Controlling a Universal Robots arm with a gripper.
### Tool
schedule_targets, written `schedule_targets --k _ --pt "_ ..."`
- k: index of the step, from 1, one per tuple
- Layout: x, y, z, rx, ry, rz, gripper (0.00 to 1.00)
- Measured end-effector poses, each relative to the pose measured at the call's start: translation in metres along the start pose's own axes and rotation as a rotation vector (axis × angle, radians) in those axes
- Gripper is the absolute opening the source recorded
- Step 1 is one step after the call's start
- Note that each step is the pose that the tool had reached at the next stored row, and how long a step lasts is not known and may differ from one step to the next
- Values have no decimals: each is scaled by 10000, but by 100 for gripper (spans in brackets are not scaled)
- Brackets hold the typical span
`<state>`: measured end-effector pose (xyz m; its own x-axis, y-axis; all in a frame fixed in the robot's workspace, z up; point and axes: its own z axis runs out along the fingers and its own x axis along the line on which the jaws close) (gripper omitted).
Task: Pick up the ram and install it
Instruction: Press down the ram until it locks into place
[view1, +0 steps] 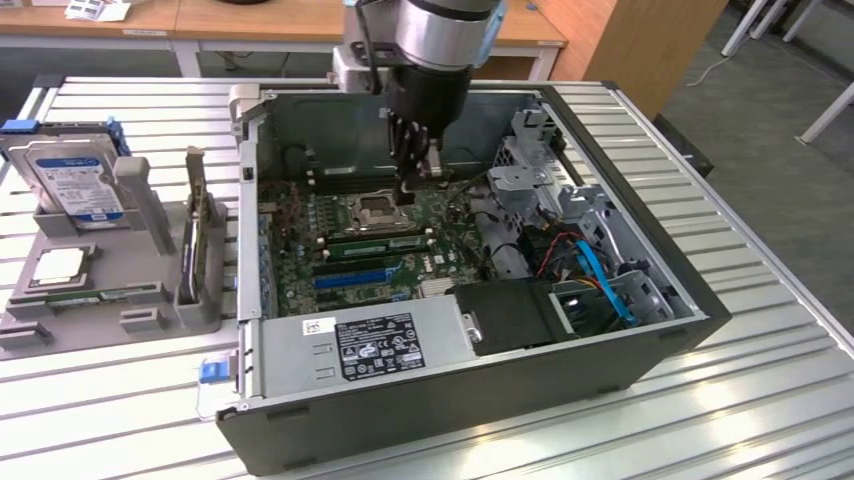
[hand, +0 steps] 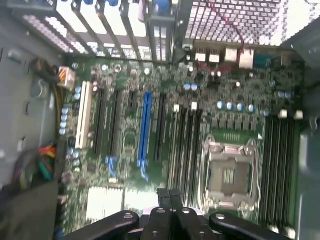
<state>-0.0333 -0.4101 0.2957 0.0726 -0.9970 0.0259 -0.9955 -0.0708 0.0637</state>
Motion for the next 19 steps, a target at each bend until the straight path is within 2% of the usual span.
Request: schedule_targets --k 4,5,11,16,17,19 --pt "12 -151 -38 1 0 -14 11" --pt "14 -166 -78 1 -1 -17 11" --pt "9 -154 -351 0 -1 -15 11" --pt "-99 -148 -582 -3 27 -15 11" --pt "-109 -148 -601 -4 49 -12 11" --pt "-109 -148 -601 -4 52 -13 11"
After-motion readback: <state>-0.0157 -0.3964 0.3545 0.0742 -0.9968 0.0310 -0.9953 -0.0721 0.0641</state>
